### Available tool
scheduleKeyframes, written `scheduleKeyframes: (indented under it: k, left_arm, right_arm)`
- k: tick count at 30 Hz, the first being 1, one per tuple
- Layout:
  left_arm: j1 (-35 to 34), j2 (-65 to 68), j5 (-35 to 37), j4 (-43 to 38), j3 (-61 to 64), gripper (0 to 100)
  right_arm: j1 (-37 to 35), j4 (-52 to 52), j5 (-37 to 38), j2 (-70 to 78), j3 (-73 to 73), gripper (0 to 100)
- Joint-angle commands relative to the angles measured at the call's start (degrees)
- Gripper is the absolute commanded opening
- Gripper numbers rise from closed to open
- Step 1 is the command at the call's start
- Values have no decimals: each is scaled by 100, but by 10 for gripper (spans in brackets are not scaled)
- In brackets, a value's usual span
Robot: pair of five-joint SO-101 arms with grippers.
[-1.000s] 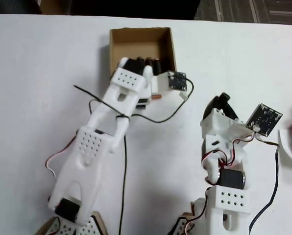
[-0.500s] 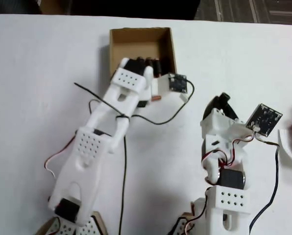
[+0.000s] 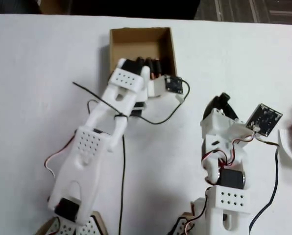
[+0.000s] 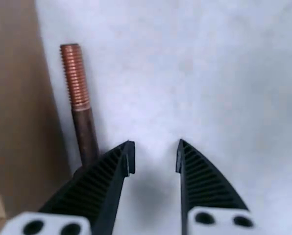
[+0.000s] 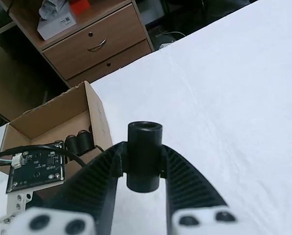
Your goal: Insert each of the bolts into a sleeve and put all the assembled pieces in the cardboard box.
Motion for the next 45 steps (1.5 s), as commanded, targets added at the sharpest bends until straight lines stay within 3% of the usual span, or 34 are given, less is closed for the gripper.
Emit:
scheduleKeyframes:
  k: [1, 20, 42, 45]
  left_arm:
    - [-123, -255, -44, 141, -593, 159]
    - [-290, 440, -26, -809, -1051, 161]
    - [-53, 527, -404, 826, -1007, 155]
    - [-44, 536, -396, 862, -1007, 90]
  right_arm:
    - [31, -127, 26, -180, -62, 20]
    - [66, -127, 53, -180, -62, 20]
    - [66, -163, 53, -180, -62, 20]
    - [66, -163, 53, -180, -62, 20]
